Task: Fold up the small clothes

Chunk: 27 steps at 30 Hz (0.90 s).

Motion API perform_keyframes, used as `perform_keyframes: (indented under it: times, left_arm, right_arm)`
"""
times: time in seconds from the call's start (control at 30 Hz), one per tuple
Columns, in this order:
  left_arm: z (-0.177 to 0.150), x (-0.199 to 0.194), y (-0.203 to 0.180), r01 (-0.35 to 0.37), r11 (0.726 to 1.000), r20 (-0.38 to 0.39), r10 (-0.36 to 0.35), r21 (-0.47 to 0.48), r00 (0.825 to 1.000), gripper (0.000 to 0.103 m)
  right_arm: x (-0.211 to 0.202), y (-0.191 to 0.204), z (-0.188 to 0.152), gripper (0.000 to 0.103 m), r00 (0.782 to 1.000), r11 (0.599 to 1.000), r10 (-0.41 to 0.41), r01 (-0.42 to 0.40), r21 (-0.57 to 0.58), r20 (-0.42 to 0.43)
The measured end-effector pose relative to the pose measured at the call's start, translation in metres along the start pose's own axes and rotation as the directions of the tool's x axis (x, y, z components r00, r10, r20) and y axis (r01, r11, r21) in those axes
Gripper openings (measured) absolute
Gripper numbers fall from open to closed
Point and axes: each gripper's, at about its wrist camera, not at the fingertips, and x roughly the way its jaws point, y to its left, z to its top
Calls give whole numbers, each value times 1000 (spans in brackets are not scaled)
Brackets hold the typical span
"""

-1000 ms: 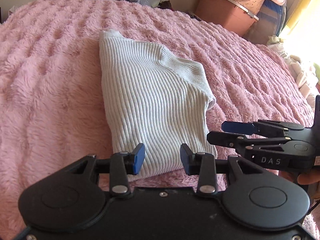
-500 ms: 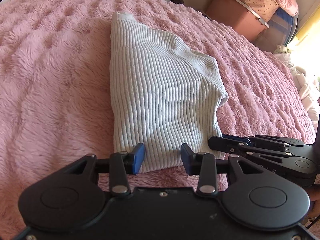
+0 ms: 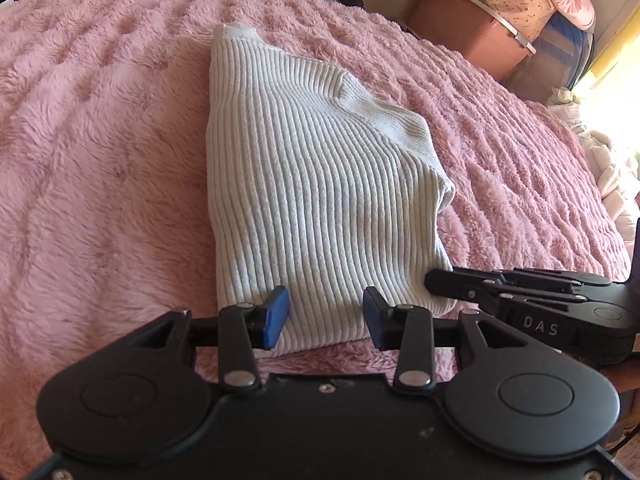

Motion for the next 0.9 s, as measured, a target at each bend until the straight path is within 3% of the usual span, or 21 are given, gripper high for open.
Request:
perform_keyframes:
  times: [0.13,0.23,0.47,0.73,0.77,0.8,0.9]
  left_arm:
    - [-7,2,3,-7,1000,2,7,25,1000,43]
    - [-4,-6,3,16,1000,14,-16,15,1000,43]
    - [16,-27,-2,-3,999,104,-1,38,995,43]
    - [14,0,4,-22,1000,47,21,15,999,43]
    - [12,2,3,-28,999,48,27,23,998,43]
    - [11,2,3,-34,999,51,32,34,998,44]
    - [8,7,1,-61,996,53,57,71,997,45]
  right_arm:
    - [10,-6,-14,10,1000,999,17,-17,41,1]
    - [4,-12,-14,24,999,995,33,-35,92,18]
    - [-19,-9,16,25,994,995,74,-80,68,79]
    - [10,-30,31,26,982,953,138,-167,251,129]
    - [12,-32,31,25,982,949,127,-161,272,139]
    - [13,-32,32,10,983,947,114,-151,283,143]
    - [10,-32,35,8,986,958,57,-98,268,155]
